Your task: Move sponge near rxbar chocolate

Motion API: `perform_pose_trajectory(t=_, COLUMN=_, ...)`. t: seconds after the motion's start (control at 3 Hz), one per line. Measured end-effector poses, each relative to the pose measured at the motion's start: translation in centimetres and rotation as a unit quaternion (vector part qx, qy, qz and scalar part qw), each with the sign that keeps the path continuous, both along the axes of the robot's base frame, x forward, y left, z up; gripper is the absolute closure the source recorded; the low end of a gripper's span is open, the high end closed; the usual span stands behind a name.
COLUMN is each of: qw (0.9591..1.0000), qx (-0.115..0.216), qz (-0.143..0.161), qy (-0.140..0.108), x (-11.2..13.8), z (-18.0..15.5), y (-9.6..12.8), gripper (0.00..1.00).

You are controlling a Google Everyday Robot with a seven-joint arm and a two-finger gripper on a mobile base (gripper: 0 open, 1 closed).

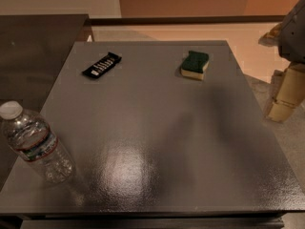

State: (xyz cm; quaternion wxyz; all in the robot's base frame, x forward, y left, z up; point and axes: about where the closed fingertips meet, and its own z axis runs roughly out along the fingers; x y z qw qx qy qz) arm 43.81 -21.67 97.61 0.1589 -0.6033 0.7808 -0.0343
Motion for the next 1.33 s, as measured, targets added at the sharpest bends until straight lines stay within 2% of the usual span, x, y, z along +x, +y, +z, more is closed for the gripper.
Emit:
perform_pose_trajectory(t=0.33, qw=1.0, qx=0.0, qz=0.0, qy=0.0, x=0.0, z=0.0, y=0.0, gripper=0.0)
perform_pose_trajectory(t=0.67, qw=0.9998, qx=0.021, qz=-0.005, qy=-0.002, x=1.6, z=-0.4, y=0.4, gripper=0.0)
perform_pose_trajectory(t=1.0, qw=0.998, qx=0.058, qz=-0.02, qy=-0.013, x=4.4, z=-1.2, y=1.2, gripper=0.0)
perform_pose_trajectory(t=1.33, qw=0.9943, qx=0.091, qz=-0.046, qy=-0.031, x=8.6, z=-2.6, y=2.2, gripper=0.0)
